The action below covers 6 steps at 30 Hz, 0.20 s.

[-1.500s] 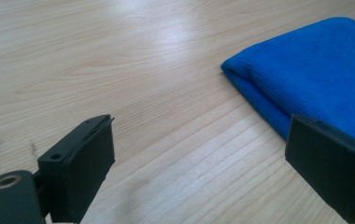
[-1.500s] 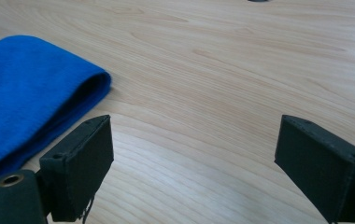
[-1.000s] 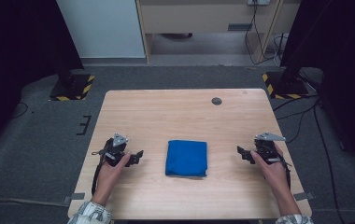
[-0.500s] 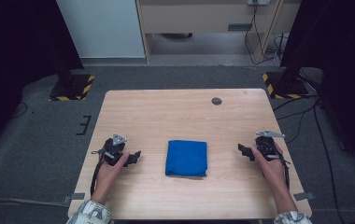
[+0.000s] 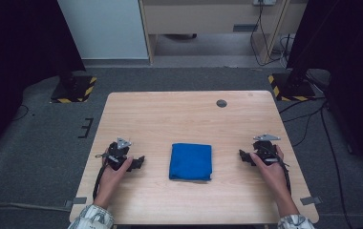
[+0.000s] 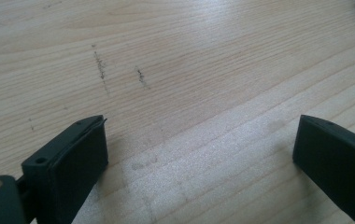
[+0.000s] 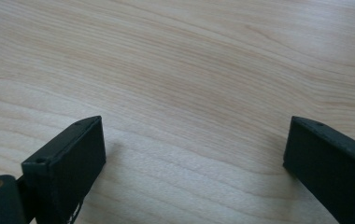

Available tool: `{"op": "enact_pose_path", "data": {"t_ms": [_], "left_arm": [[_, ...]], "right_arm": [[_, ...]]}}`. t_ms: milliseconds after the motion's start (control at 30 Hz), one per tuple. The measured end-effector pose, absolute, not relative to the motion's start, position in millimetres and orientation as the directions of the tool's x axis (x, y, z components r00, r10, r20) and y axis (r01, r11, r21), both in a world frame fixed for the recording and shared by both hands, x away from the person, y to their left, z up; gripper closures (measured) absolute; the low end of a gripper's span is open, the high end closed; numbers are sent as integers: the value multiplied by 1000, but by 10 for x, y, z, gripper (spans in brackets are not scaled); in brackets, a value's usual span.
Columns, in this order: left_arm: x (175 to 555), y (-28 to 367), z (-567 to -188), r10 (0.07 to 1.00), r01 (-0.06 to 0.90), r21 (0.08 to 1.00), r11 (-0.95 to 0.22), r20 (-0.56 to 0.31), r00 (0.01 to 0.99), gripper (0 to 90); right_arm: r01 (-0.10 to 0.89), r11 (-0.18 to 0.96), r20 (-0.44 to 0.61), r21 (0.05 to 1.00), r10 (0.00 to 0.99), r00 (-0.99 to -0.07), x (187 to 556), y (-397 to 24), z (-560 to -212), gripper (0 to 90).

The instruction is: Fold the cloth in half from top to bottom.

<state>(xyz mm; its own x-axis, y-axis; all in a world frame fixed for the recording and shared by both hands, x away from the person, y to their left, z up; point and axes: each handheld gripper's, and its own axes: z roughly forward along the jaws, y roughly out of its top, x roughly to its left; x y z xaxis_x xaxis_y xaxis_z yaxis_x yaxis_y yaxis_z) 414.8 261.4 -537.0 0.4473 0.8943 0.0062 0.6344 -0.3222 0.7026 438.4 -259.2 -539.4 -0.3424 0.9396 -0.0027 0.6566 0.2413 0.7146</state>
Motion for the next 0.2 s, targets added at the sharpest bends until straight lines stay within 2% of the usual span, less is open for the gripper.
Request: {"op": "enact_pose_path", "data": {"t_ms": [200], "left_arm": [[4149, 2611, -5371, 894, 635, 702, -324, 6, 449, 17]], "right_arm": [[654, 252, -1, 713, 933, -359, 4349, -2575, -5393, 53]]}}
